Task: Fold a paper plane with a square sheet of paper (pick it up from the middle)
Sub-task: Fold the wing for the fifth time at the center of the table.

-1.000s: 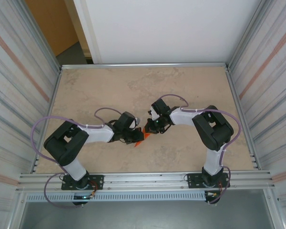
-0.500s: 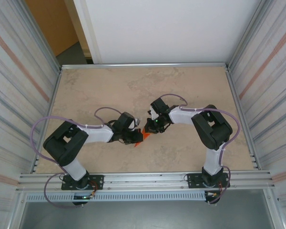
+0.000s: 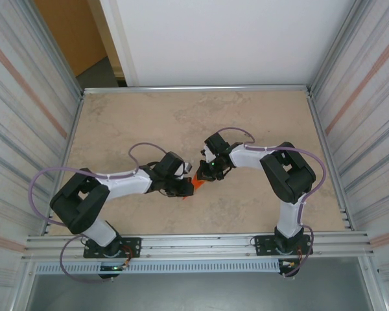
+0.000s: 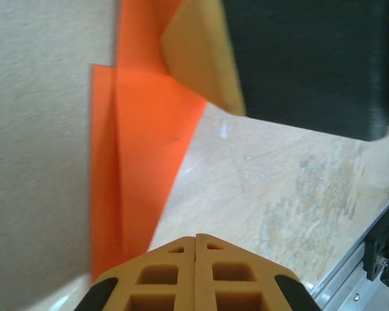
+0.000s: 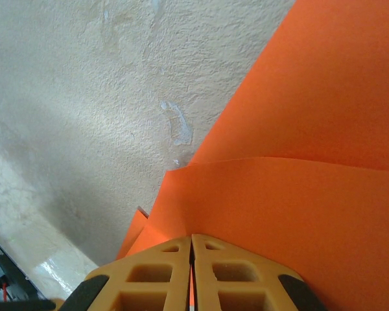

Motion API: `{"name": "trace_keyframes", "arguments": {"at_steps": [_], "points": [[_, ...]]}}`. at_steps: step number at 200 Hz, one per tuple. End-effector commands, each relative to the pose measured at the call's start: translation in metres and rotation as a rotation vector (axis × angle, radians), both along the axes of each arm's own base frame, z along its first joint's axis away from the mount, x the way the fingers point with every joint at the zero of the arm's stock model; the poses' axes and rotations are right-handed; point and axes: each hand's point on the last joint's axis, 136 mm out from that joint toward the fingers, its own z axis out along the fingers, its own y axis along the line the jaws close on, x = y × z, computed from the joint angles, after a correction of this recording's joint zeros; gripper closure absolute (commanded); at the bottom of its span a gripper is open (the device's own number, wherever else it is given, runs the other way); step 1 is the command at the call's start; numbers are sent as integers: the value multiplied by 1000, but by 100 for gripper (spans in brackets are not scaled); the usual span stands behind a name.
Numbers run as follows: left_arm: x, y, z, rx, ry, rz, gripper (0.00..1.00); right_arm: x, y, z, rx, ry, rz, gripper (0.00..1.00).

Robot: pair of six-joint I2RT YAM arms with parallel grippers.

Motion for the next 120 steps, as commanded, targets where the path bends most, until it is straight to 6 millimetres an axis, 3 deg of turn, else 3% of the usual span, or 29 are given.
{"name": "trace_keyframes", "arguments": {"at_steps": [1, 120], "points": [[-2, -5, 5, -7, 3, -13, 100, -23, -35, -45, -188, 104, -16, 91], [2, 12, -18, 42, 47, 43, 100, -25, -37, -49, -202, 115, -13, 91]]}}
